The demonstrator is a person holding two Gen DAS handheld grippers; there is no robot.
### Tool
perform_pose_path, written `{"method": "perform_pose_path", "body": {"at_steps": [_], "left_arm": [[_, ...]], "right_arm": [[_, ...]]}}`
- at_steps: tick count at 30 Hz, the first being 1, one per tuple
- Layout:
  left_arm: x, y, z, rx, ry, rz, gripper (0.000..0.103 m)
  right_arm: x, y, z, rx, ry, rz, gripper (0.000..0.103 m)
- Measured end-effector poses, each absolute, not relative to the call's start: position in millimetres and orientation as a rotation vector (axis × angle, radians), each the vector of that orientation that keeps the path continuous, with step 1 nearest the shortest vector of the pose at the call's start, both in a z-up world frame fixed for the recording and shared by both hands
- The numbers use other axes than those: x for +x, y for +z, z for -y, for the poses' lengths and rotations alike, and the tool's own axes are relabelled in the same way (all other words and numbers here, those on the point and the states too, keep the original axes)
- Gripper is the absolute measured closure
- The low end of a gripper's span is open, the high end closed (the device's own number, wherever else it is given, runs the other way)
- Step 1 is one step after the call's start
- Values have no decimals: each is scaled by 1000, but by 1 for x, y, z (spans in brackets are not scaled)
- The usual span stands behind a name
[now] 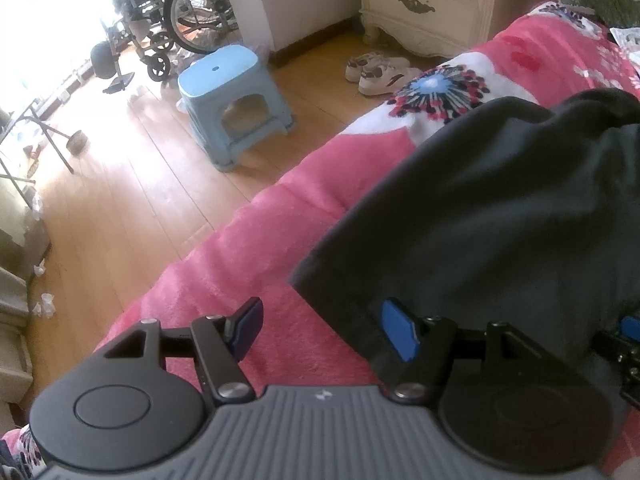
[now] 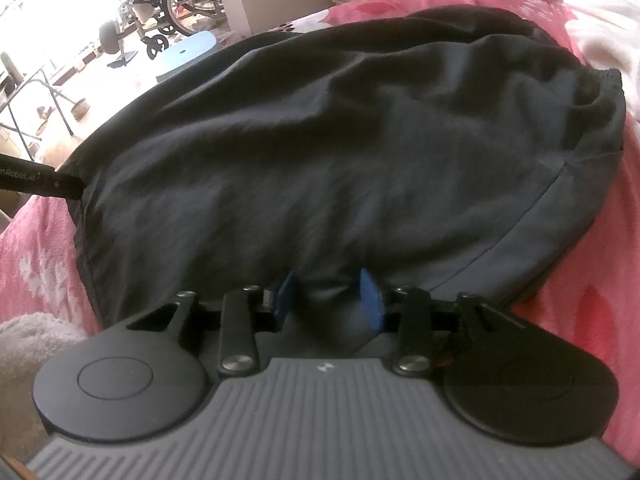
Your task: Fold clothes
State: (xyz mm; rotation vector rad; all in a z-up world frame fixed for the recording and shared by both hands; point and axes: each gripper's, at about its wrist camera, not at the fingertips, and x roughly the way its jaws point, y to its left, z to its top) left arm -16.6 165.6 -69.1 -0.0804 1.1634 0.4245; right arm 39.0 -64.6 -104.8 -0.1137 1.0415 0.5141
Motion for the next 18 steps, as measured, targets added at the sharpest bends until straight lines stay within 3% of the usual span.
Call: {"method": "perform_pose_path", "body": {"at_steps": [10,18], "left_arm": [[-17,-73,-168,-78,431,-1161,36],[-27,-57,-184,-127,457,-991,38]], "right_arm": [[40,-105,62,-106,508,-1052,60],[38,-107,57,-117,514,-1056,52]]}}
